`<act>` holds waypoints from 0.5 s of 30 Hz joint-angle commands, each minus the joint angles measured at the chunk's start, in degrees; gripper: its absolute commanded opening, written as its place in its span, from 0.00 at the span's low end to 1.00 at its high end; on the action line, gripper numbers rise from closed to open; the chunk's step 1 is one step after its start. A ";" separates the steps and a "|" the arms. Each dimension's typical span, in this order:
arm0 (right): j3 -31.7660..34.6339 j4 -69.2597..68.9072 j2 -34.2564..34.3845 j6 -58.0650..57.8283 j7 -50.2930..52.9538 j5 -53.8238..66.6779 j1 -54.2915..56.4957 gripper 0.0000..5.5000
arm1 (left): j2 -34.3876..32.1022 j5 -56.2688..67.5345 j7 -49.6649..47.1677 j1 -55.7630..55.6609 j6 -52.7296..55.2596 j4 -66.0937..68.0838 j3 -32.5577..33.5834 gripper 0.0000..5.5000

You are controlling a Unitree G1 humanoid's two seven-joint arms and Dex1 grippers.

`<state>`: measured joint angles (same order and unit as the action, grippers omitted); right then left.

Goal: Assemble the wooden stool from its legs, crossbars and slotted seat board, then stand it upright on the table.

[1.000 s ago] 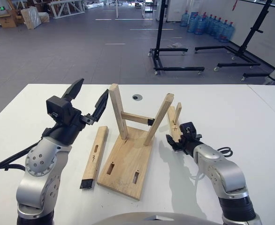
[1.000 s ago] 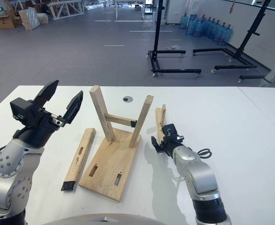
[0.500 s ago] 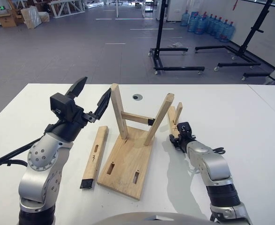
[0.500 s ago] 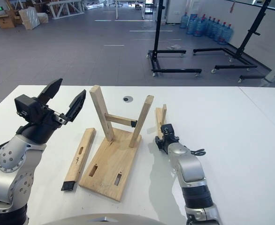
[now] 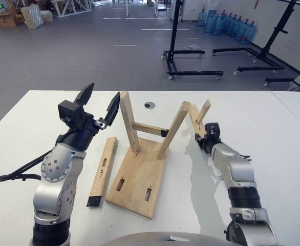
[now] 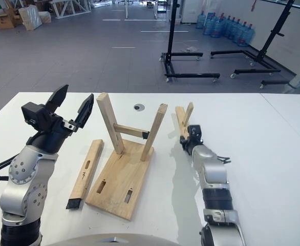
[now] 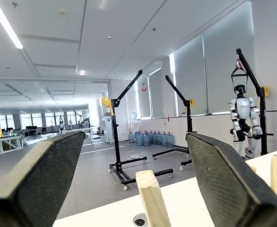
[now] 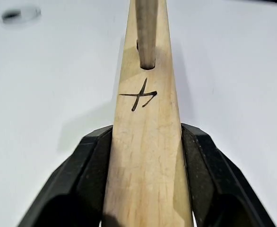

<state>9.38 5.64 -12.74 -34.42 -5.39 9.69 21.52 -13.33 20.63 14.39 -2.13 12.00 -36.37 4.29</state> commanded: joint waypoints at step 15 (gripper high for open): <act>21.98 -24.43 -4.54 -13.93 -29.37 69.52 -3.80 0.37 | -9.44 40.87 21.32 4.38 17.28 2.11 5.00 0.71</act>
<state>29.97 -11.53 -15.71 -46.54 -35.43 70.28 19.44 -20.04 55.11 33.70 1.61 25.92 -33.17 7.55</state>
